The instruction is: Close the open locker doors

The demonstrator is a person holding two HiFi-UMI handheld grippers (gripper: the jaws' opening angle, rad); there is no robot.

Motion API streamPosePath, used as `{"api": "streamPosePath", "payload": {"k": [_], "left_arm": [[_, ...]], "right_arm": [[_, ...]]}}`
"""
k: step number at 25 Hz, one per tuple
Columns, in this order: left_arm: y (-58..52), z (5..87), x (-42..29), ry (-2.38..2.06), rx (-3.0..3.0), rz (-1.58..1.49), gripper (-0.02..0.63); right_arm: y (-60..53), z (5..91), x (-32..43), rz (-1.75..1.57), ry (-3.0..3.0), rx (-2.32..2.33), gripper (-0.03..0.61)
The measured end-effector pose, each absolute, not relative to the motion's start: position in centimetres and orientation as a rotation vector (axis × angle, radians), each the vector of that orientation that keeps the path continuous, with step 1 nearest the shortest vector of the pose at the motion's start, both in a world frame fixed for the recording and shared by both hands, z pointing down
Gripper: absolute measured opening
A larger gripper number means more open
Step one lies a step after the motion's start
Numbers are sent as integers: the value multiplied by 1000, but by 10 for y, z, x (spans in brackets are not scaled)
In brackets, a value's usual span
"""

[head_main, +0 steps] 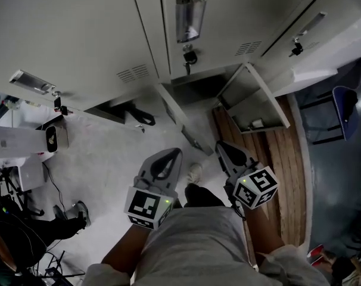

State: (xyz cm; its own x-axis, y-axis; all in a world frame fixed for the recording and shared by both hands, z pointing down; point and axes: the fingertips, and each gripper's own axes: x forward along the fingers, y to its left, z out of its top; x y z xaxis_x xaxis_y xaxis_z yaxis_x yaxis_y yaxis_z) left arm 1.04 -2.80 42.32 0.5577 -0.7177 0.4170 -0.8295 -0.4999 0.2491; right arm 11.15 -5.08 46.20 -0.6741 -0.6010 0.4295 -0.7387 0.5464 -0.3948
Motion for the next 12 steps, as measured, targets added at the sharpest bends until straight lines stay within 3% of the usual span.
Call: {"api": "streamPosePath", "payload": {"k": [12], "left_arm": [[-23, 447, -1, -1237, 2337, 374, 15]], "right_arm": [[-46, 481, 101, 848, -2510, 1080, 28]]}}
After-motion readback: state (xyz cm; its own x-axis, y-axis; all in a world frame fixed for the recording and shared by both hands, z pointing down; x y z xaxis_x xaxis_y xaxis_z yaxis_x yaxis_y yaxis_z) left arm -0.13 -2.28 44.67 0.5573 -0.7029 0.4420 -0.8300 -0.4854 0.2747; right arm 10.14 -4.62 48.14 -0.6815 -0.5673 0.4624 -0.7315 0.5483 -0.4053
